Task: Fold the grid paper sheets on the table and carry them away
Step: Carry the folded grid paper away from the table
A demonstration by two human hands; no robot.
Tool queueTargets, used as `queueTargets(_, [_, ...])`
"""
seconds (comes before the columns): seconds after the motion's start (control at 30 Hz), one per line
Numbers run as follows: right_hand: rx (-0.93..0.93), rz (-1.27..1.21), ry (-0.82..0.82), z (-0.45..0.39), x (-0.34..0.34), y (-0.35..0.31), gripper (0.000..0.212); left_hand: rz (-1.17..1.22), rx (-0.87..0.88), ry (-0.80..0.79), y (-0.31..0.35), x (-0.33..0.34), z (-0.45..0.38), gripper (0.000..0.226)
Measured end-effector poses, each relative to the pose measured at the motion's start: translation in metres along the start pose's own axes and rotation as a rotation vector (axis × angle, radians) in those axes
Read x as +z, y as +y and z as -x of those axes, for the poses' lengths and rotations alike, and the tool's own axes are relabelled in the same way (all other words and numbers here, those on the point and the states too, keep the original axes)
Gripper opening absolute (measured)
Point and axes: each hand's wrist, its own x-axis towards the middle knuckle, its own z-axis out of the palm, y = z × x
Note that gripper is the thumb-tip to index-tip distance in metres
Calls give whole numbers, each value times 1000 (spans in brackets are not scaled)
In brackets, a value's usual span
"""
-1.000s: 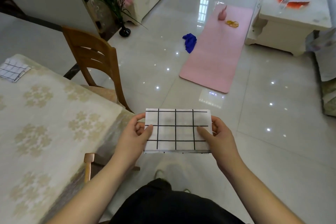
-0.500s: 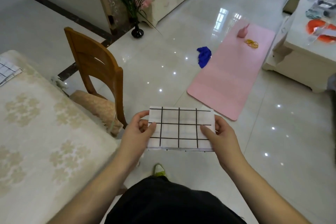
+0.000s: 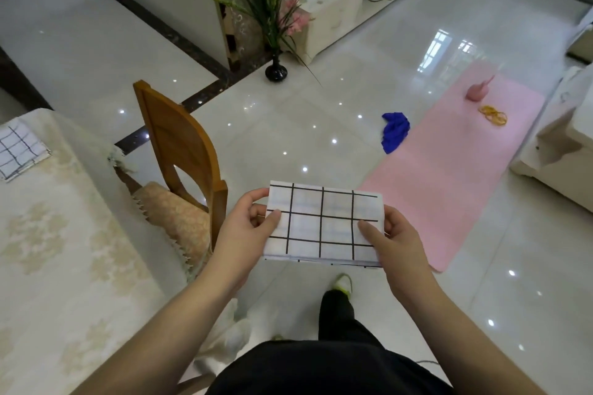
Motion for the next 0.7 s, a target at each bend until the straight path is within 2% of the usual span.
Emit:
queueTargets(0.43, [-33,73,-316,-235,-6,-83,27,117,-59,258,88,50,-143,39])
queueTargets(0.7, [-23,134,-471,-319,42,-112,27,219,-121,396,102,35,-200,41])
